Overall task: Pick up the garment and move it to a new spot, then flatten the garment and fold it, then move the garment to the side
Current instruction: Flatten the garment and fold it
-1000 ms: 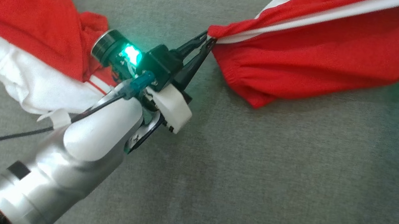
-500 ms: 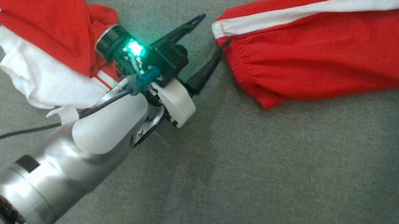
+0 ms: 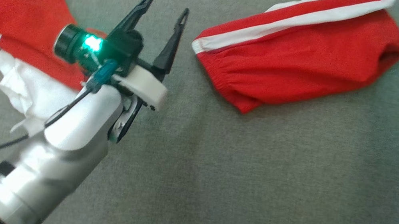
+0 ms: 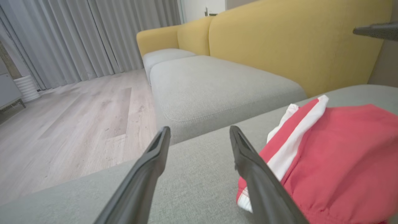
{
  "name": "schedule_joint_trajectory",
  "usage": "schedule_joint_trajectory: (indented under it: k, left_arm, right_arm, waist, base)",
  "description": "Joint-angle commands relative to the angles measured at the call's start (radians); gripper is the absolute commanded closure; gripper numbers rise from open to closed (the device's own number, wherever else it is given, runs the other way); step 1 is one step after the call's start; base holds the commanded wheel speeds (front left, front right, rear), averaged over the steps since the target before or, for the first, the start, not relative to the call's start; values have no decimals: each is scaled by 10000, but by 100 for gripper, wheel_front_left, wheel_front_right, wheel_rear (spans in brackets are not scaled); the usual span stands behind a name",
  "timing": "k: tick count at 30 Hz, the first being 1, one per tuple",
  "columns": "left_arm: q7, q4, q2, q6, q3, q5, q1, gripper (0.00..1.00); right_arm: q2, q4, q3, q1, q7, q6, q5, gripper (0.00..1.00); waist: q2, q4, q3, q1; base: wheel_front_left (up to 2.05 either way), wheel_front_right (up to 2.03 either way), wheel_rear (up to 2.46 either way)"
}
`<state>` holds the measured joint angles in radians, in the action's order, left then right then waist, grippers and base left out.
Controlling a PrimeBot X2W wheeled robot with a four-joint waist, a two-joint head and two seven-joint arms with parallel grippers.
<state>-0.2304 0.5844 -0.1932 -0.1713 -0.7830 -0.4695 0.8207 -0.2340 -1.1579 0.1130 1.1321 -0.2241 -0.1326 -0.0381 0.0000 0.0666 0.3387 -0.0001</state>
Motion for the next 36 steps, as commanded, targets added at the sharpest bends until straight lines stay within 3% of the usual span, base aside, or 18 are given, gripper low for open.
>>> schedule_joint_trajectory:
  k: [1, 5, 8, 16, 25, 31, 36]
  left_arm:
    - [-121, -368, -330, -127, 432, -72, 56, 0]
    - [-271, -1172, -634, -610, 983, -199, -716, 0]
    - [-298, -1650, -769, -819, 1253, -278, -1364, 0]
    - [-311, -2784, -836, -1039, 2214, -415, -3622, 0]
    - [-312, -3513, -255, -897, 3193, 10, -6032, 0]
    - [-313, -3592, -23, -601, 3529, 336, -6104, 0]
    - [-313, -3554, 86, -285, 3594, 717, -5741, 0]
  right_arm:
    - [140, 334, -210, -247, -146, 19, 225, 0]
    - [566, 1355, -1091, -1542, -343, 19, 1641, 0]
    - [499, 2392, -1658, -2565, -367, 19, 2161, 0]
    - [622, 4999, -2132, -5726, -375, 19, 2479, 0]
    - [1377, 7196, -1870, -8514, 134, 19, 2211, 0]
    - [1485, 7991, -1616, -8817, 716, 19, 2027, 0]
    - [1513, 8214, -1054, -8135, 1431, 19, 1951, 0]
  waist:
    - [0, -230, -393, 1]
    - [0, -531, -1085, 1]
    - [0, -705, -1460, 1]
    - [0, -1067, -2416, 1]
    - [0, -1158, -2876, 1]
    - [0, -898, -2576, 1]
    - [0, -527, -1901, 1]
  base:
    - [0, 0, 0]
    - [0, 0, 0]
    - [0, 0, 0]
    - [0, 0, 0]
    - [0, 0, 0]
    - [0, 0, 0]
    - [0, 0, 0]
